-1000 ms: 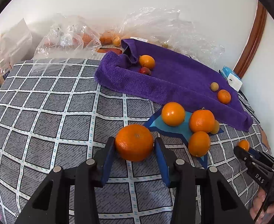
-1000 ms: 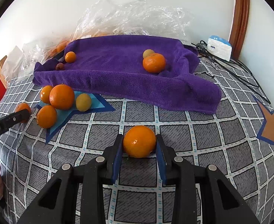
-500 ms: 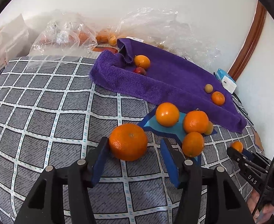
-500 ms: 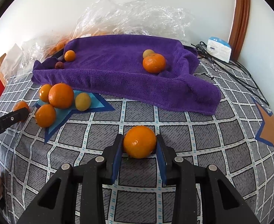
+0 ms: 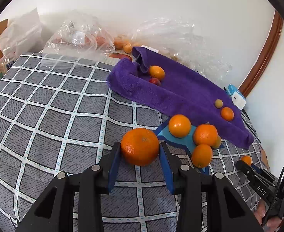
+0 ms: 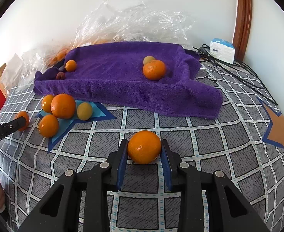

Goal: Organize fruits
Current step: 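Carry both oranges over the purple towel and lower them onto it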

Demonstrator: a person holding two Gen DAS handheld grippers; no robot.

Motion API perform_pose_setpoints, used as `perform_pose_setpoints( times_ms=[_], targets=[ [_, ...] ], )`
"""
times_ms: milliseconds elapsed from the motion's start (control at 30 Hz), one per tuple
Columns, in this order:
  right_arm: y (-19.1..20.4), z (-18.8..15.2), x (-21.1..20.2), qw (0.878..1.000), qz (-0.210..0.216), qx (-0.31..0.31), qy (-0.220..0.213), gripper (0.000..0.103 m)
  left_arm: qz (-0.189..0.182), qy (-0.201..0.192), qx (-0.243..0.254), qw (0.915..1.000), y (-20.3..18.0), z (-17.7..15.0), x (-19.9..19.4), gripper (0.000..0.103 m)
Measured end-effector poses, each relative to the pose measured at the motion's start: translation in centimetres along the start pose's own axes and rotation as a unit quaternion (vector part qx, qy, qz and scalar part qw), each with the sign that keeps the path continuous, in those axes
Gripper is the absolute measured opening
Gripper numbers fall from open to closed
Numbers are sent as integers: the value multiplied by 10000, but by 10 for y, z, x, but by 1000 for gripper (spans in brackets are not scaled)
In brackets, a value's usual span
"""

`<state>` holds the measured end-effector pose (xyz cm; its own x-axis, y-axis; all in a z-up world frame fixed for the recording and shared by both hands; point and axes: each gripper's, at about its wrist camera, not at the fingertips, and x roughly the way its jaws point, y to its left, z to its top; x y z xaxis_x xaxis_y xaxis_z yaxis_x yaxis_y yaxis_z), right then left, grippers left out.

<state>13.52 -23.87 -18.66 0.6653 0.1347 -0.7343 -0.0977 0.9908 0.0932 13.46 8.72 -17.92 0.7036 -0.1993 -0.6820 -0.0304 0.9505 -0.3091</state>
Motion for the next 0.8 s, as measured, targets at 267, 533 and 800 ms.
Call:
perform_pose_setpoints(
  times_ms=[267,533,800],
  targets=[
    [-4,0,-6,9997,139,118,-153,33,77,-396,47,9992,-1,0,-13,38],
    [-8,-1,-7,9994,156,246,-187,33,77,-461,55,9989,-4,1,-16,38],
    [-10,-1,-10,9990,171,328,-249,33,54,-500,22,9987,-2,1,-18,38]
  ],
)
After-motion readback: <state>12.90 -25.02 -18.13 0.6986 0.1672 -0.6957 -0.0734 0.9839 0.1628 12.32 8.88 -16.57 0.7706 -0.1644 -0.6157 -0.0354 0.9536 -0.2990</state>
